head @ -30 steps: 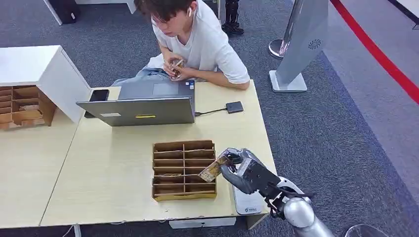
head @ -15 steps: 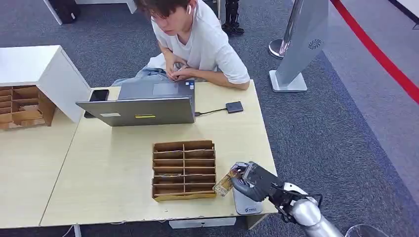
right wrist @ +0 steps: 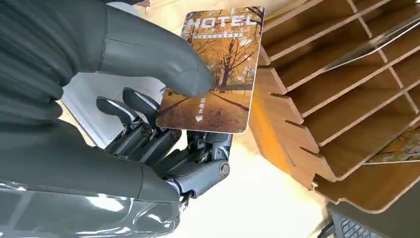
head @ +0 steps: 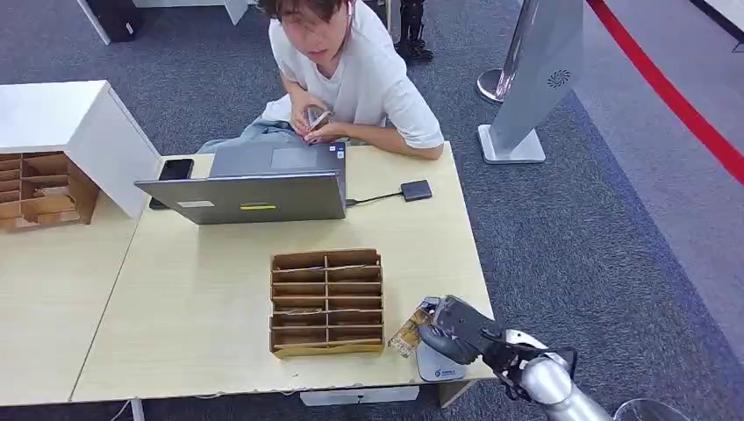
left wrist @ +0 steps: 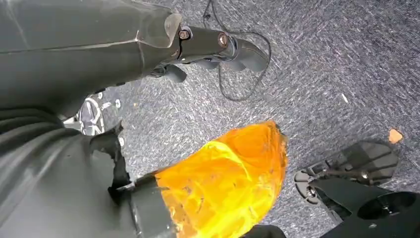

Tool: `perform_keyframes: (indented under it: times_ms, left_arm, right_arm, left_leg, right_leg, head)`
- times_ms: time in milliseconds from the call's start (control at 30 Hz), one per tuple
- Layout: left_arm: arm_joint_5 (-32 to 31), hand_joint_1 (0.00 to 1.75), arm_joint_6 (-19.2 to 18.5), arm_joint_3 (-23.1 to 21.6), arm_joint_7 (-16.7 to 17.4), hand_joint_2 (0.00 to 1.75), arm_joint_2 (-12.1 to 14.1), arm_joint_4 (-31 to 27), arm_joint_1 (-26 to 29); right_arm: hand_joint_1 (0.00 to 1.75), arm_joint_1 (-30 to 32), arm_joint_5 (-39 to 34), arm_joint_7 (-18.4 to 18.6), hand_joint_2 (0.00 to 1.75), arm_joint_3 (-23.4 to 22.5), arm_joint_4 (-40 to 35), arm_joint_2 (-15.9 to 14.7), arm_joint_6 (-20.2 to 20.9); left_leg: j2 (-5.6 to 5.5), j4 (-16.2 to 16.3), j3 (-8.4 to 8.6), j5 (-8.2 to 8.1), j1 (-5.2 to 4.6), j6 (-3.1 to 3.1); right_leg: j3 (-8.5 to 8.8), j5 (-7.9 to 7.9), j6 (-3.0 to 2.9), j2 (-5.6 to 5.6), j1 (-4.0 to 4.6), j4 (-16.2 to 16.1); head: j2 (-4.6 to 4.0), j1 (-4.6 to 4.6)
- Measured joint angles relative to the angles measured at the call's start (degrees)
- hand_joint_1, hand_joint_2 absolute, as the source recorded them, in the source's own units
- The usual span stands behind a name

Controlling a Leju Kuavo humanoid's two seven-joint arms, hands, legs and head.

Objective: Pass the card to the sensor for recognition and then transmit it.

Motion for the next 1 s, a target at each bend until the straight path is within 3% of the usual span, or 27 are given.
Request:
perform_keyframes:
  times_ms: [533, 1000]
  left_arm:
    - [-0.4, 0.0, -0.4, 0.0, 0.3, 0.0, 0.0, 0.0, 0.0]
    - [-0.9, 0.0, -0.5, 0.0, 0.4, 0.0, 0.0, 0.0, 0.0]
  right_arm:
    - [1.75, 0.0, 3.5, 2.5, 1.75, 0.6, 0.1, -1.2, -2.3]
    - [1.75, 0.1, 3.4, 2.6, 1.75, 0.5, 1.0, -1.9, -2.3]
  left_leg:
    - [0.0, 0.0, 0.0, 0.0, 0.0, 0.0]
    - [0.0, 0.0, 0.01, 0.0, 0.0, 0.0]
  right_leg:
    - [0.0, 0.0, 0.0, 0.0, 0.0, 0.0]
    - [0.0, 0.0, 0.0, 0.0, 0.0, 0.0]
  head:
    - [0.0, 0.0]
    - [0.0, 0.02]
